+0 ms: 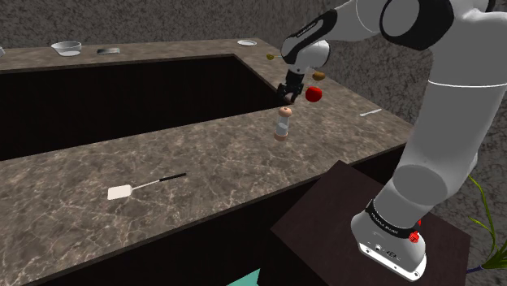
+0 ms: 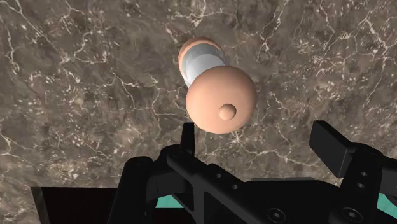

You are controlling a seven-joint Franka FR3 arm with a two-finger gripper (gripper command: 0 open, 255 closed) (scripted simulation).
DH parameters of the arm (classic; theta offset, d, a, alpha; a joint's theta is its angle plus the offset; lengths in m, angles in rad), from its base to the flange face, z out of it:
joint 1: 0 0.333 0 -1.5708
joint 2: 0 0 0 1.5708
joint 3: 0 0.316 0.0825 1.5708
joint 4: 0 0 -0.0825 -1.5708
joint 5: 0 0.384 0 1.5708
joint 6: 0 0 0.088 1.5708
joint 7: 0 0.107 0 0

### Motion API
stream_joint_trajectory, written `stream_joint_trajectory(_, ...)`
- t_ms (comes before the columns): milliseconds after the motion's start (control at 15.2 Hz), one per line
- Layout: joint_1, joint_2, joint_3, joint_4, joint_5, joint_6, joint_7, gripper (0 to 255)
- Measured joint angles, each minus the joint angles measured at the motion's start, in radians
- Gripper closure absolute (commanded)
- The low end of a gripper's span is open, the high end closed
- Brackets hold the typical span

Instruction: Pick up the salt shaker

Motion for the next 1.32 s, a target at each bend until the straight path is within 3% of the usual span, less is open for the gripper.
stream_joint_trajectory(594, -0.032, 0.126, 0.023, 0.041, 0.065, 0.079, -0.062, 0)
stream_joint_trajectory(660, -0.033, 0.132, 0.024, 0.041, 0.068, 0.084, -0.064, 255)
stream_joint_trajectory(1320, -0.034, 0.135, 0.025, 0.043, 0.070, 0.088, -0.068, 255)
